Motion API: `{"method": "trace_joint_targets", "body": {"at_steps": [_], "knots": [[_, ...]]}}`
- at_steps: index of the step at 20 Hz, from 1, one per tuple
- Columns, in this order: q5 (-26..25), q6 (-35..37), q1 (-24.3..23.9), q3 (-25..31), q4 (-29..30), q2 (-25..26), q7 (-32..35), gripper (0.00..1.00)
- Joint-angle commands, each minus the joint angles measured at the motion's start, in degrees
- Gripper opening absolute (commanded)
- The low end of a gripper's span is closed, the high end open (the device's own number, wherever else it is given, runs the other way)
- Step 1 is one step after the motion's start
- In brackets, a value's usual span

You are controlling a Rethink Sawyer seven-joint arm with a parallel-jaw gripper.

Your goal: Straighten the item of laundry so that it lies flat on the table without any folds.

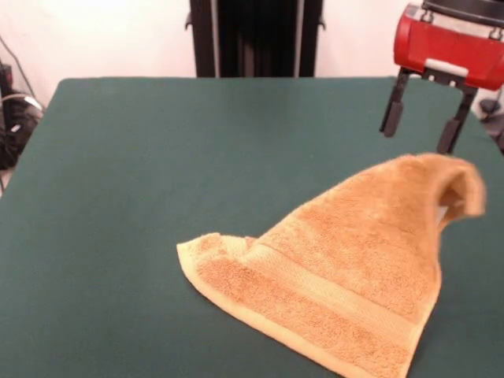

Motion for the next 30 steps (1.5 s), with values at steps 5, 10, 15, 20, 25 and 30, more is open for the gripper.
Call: {"method": "trace_joint_targets", "body": {"at_steps": [5,10,15,20,25,30], "knots": [[3.5,-1.0,3.1,-1.9,7.6,-0.6,16.0,1.00],[5.7,6.5,-0.2,0.8,4.6,-1.6,9.6,1.00],[4.0,14.8,-9.3,4.1,-15.2,7.1,-2.8,1.00],[0.7,30.1,-14.3,6.0,-41.7,21.5,-10.2,1.00],[-1.0,33.9,-16.4,6.6,-58.8,32.8,-13.5,1.00],[-0.5,34.2,-16.5,3.9,-63.2,37.1,-11.8,1.00]]}}
